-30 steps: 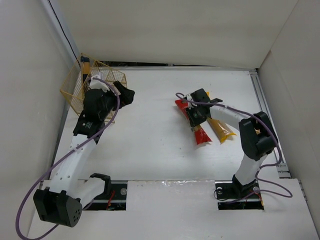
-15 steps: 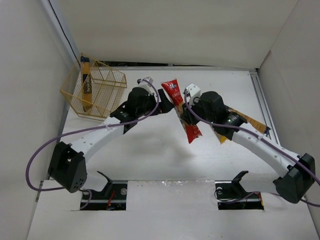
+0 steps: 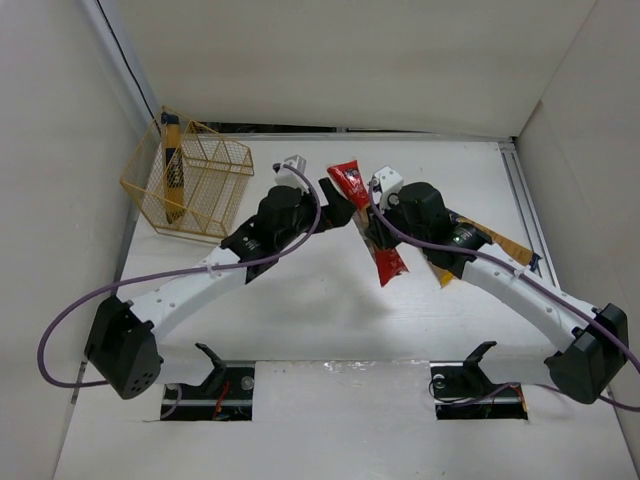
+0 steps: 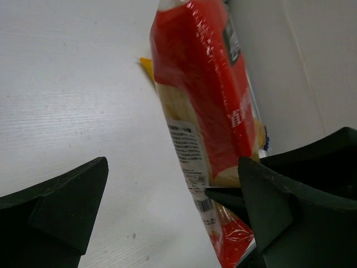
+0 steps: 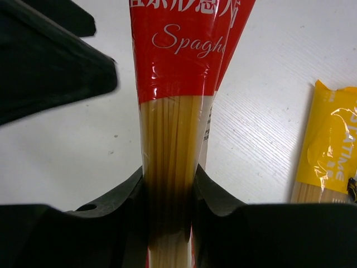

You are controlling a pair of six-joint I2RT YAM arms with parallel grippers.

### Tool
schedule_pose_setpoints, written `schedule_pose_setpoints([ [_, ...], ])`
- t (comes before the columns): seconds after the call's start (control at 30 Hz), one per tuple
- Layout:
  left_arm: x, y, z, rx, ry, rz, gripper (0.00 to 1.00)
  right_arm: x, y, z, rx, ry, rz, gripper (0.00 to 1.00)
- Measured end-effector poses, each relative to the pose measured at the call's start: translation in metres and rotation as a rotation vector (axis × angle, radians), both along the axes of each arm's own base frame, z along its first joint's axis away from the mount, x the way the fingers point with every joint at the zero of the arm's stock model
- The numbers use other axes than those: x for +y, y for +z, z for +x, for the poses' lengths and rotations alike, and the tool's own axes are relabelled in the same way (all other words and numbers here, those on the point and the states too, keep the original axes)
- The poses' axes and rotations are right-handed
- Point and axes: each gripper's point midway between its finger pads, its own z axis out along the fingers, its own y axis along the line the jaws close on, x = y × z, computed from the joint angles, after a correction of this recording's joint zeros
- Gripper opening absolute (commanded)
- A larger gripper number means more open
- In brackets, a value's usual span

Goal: Place and organize the pasta boxes and bags onto the shelf

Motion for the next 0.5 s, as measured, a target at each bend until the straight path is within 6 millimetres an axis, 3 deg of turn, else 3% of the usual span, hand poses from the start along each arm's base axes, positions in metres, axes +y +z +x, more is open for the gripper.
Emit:
schedule_pose_setpoints([
  [0.17, 0.012, 0.036, -0.004, -0.074, 0.044, -0.095, 1.00, 0.005, -0.001, -0.005, 0.020, 0.025, 0.018, 0.00],
  [0.3, 0.015, 0.051, -0.003, -0.107, 0.069, -0.145, 1.00, 0.013, 0.000, -0.012, 0.041, 0.075, 0.044, 0.00],
  [0.5, 0.010, 0.024, 0.010, -0.056, 0.106, -0.097, 1.00, 0.028, 0.003, -0.025, 0.047, 0.150, 0.065, 0.00],
])
